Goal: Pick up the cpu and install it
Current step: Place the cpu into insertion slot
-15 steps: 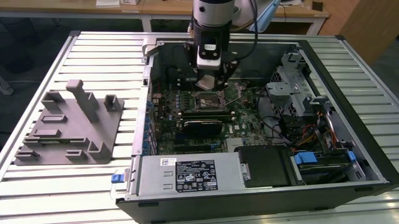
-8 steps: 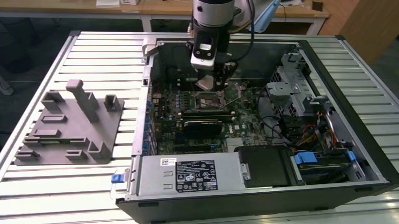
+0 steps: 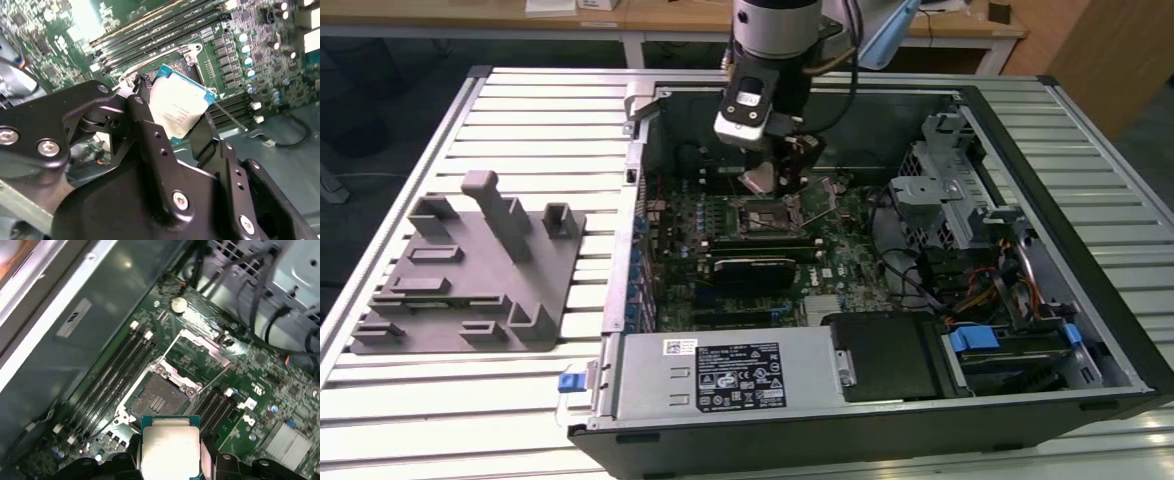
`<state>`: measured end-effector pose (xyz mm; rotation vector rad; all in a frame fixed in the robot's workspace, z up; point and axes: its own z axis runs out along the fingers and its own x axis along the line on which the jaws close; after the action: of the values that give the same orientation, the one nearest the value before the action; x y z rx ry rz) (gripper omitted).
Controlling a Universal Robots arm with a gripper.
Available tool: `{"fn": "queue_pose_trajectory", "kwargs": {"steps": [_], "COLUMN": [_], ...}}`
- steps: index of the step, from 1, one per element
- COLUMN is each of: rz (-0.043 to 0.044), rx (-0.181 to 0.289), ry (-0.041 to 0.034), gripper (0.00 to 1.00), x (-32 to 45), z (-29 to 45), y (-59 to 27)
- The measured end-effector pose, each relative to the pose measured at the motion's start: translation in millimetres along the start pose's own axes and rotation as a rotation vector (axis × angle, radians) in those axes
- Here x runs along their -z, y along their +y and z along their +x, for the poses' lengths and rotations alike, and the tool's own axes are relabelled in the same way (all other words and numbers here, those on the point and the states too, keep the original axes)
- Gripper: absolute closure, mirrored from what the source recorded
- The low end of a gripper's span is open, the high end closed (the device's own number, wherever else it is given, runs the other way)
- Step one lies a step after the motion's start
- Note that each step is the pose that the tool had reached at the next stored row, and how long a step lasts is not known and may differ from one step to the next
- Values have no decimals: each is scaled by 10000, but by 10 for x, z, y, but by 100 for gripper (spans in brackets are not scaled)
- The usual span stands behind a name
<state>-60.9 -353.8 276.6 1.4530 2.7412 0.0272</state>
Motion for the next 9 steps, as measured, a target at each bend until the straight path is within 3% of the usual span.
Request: {"fn": "queue_pose_trajectory", "kwargs": {"steps": [9], "rz": [43], "rx": [-1633], "ry": [-56], "gripper": [45], "x": [-12], "z": [0], "y": [0]}}
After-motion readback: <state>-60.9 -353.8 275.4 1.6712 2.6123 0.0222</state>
